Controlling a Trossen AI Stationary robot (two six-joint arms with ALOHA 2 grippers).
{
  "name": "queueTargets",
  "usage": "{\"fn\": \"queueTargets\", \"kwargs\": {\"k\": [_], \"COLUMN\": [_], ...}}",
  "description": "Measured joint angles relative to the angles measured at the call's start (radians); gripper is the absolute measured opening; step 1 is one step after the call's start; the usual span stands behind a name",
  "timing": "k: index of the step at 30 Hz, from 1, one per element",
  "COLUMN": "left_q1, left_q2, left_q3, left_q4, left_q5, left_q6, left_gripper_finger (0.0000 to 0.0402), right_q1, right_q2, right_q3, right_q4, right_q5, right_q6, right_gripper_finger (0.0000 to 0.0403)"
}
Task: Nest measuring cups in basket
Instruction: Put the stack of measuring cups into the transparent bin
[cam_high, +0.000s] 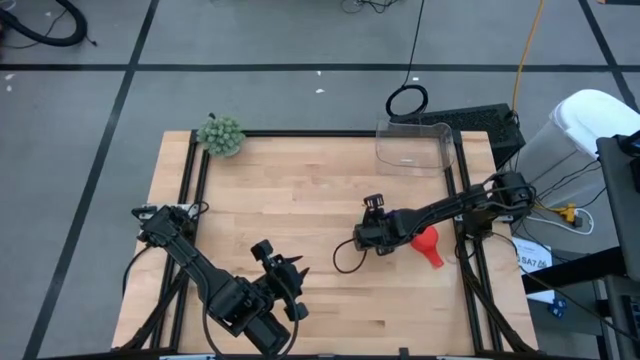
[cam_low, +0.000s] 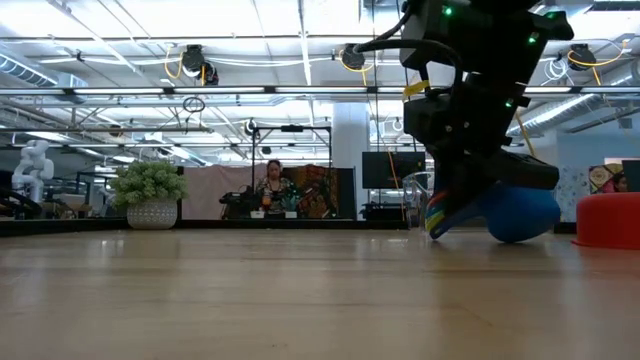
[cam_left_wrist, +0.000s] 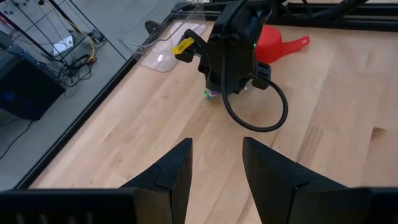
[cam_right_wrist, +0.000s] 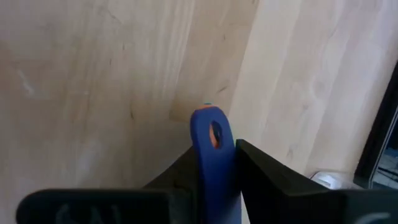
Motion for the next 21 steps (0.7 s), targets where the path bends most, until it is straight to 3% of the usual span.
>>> {"fn": "queueTargets", "kwargs": {"k": [16, 21], "left_q1": [0.000, 0.000], "left_q2": [0.000, 0.000], "left_q3": [0.000, 0.000], "left_q4": [0.000, 0.000], "left_q5": [0.000, 0.000], "left_q6": [0.012, 0.012], "left_gripper_finger": [0.0145, 0.0145], "right_q1": [0.078, 0.090], "right_q2": [0.000, 0.000], "right_q3": [0.002, 0.057], "right_q4": [0.002, -0.017], "right_q5": [0.002, 0.004], "right_q6": [0.018, 0.019], "right_gripper_finger": [0.0165, 0.0188]}}
